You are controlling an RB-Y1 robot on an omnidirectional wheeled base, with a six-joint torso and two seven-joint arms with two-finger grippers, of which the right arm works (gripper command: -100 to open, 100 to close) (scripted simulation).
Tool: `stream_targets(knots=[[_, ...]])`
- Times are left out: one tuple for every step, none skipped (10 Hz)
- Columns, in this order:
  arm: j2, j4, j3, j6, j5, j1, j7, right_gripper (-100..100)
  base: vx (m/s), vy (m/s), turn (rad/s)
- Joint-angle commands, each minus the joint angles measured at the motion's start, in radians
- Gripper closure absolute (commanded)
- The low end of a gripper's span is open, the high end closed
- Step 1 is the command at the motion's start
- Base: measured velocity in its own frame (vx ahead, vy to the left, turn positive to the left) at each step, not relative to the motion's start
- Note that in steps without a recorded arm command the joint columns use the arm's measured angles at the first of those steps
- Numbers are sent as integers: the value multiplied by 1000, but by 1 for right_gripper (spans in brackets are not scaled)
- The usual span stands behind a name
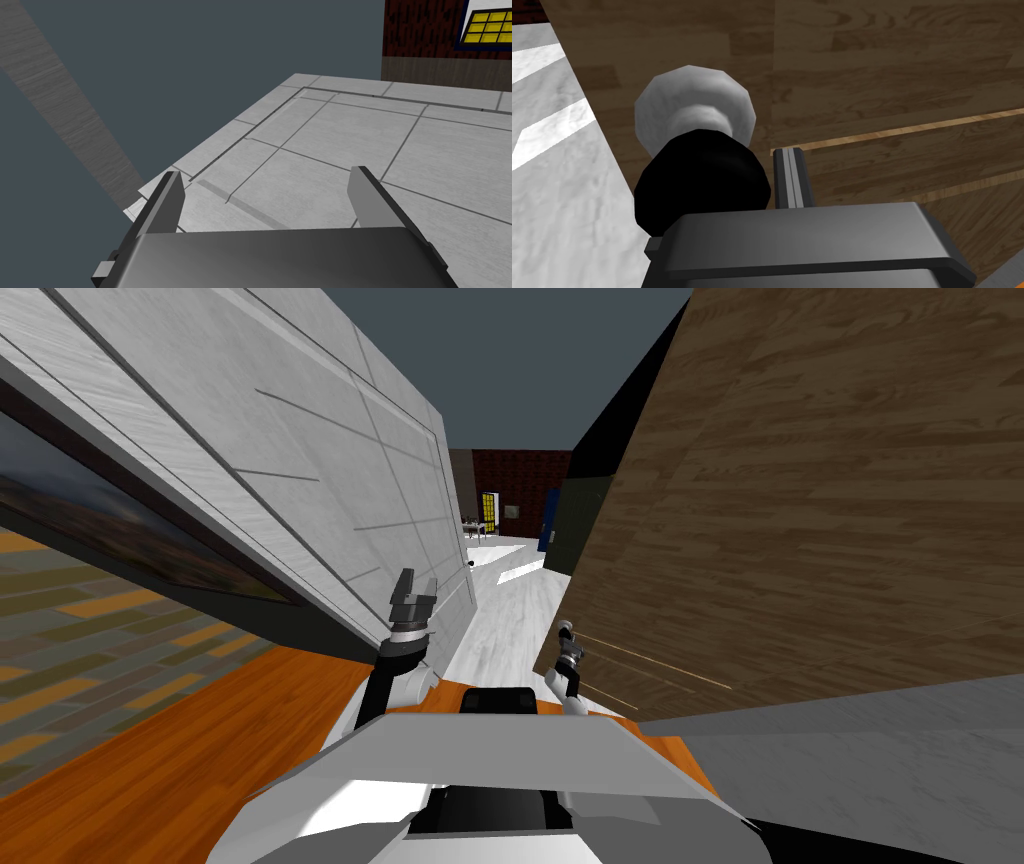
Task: Push the door open
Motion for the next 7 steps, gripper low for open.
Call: stream_targets(knots=[[29,-32,21,13,-2,0,-13,-100,-28,-10,42],[29,-32,21,13,-2,0,-13,-100,-24,2,12],[34,-34,27,11,-19,-1,-51,-100,-26,6,4],[34,-34,27,11,-19,-1,-51,-100,-16,11,35],[34,-34,27,11,-19,-1,-51,-100,-19,4,14],[34,-25,27,11,-19,-1,-51,-100,-13,0,13],[34,-25,27,11,-19,-1,-51,-100,1,6,-30]])
